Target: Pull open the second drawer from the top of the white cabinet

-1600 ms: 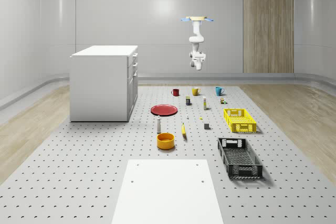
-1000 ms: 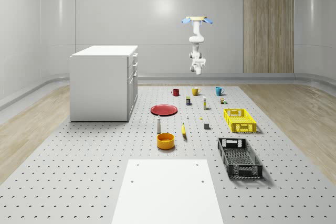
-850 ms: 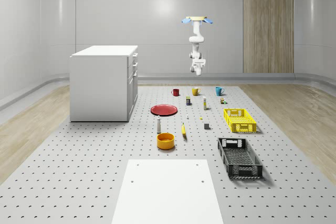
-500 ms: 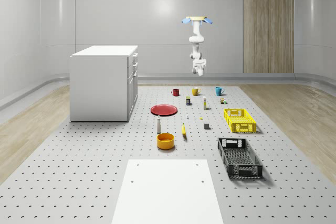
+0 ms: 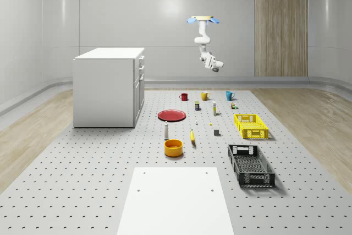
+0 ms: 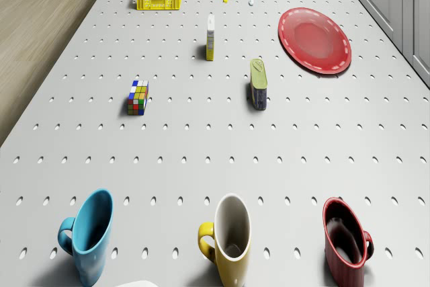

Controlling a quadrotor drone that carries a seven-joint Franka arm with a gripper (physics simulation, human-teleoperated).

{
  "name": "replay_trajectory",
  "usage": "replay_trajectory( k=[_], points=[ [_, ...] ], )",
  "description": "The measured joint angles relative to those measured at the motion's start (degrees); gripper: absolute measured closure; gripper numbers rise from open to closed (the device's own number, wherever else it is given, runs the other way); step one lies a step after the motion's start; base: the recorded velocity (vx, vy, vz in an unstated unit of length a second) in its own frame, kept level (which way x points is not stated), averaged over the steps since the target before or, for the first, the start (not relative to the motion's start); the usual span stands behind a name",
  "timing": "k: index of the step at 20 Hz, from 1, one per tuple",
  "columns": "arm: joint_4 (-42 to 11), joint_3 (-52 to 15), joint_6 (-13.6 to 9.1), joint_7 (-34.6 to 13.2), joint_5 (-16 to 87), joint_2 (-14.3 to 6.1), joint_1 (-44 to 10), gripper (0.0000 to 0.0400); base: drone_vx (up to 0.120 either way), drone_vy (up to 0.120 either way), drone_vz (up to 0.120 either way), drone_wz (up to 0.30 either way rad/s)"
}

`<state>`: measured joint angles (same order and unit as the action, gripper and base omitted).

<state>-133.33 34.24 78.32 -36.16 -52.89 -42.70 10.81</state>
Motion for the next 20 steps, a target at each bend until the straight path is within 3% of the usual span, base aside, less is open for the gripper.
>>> replay_trajectory(
  k=[2,10,17,20],
  points=[
    [-1.5,1.9,0.4,0.4,-2.3,-0.6,1.4,0.0098,0.120,-0.120,0.100,0.000],
    [-4.4,6.1,2.6,0.5,-5.5,-3.0,5.9,0.0100,0.120,-0.120,0.000,0.000],
    [-5.2,8.1,4.7,-0.3,-5.2,-5.0,8.9,0.0100,0.120,-0.011,0.000,0.000],
    [-5.4,8.8,5.6,-0.7,-4.8,-5.8,10.1,0.0100,0.120,-0.120,0.000,0.000]
  ],
)
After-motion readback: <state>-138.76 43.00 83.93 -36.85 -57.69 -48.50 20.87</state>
